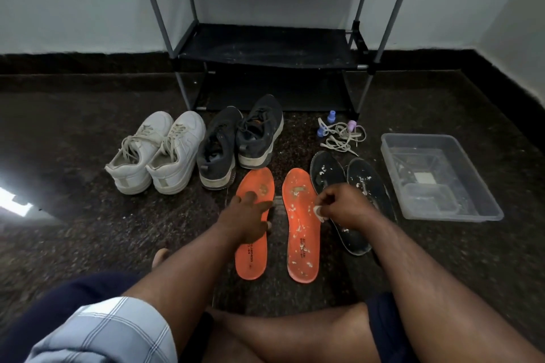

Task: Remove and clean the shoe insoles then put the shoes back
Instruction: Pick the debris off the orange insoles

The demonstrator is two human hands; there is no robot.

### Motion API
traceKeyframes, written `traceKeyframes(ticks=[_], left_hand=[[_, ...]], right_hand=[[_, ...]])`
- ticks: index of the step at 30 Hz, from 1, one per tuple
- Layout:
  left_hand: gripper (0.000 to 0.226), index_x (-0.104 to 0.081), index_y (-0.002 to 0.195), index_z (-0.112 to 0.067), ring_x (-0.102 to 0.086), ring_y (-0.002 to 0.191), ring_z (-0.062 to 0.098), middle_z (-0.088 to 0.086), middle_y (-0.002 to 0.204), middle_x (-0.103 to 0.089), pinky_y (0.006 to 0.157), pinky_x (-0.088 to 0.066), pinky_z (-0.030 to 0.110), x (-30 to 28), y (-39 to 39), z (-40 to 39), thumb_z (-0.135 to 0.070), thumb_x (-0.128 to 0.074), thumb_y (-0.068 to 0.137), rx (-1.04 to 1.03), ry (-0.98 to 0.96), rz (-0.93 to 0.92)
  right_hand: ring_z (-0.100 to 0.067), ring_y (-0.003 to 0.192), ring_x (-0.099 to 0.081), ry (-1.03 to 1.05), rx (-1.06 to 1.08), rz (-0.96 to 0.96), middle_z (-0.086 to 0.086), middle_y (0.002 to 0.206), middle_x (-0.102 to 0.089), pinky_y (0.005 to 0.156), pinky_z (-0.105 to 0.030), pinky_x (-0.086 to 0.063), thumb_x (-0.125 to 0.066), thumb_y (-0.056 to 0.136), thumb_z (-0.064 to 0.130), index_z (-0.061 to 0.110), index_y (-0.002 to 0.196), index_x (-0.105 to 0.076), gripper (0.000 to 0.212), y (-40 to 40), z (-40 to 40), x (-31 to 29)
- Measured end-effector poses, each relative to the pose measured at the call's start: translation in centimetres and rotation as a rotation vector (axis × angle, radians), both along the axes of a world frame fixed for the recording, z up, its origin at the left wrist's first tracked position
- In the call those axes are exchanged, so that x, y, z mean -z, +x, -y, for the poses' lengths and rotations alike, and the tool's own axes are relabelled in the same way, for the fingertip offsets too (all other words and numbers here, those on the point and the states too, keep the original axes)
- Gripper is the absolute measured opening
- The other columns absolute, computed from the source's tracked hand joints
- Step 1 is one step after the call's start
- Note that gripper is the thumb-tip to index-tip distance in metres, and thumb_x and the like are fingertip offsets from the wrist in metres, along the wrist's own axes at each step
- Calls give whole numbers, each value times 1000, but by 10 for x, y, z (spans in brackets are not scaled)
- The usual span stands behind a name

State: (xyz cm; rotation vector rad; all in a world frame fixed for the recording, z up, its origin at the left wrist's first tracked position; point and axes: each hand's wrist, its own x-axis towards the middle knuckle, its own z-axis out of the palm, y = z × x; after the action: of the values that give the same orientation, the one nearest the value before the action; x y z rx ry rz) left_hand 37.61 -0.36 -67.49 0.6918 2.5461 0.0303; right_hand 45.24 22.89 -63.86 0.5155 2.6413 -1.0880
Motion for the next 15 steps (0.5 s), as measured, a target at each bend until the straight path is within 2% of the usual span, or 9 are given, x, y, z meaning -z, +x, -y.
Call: traceKeyframes(ticks=[4,9,13,15], left_hand=[[63,-24,154,-39,-25,139,43,10,159,-18,114,-31,50,5,8,5,-50,-49,97,31,-110,-29],[64,-25,154,-39,-31,136,42,9,155,-21,112,-37,50,4,5,21,-46,-53,96,21,-139,-8],[60,-33,150,-40,-41,129,40,10,146,-33,107,-42,51,2,1,35,-42,-54,94,27,-175,-15],[53,-42,147,-34,-46,127,37,10,142,-42,105,-44,48,-1,3,33,-42,-53,95,-6,-122,-42]], right_hand=[[-9,76,-69,-10,-9,19,7,81,-73,71,-27,-55,-77,77,14,21,86,-73,12,-2,-5,3],[-6,72,-64,-4,-39,32,8,82,-71,62,-20,-45,-78,76,15,22,87,-73,14,-3,-1,3],[-9,75,-67,-15,-23,33,6,84,-72,70,-26,-54,-77,77,13,21,87,-73,14,-2,-2,1],[-10,78,-68,-13,-3,27,5,85,-72,73,-28,-56,-77,77,12,21,88,-73,14,-2,-3,0]])
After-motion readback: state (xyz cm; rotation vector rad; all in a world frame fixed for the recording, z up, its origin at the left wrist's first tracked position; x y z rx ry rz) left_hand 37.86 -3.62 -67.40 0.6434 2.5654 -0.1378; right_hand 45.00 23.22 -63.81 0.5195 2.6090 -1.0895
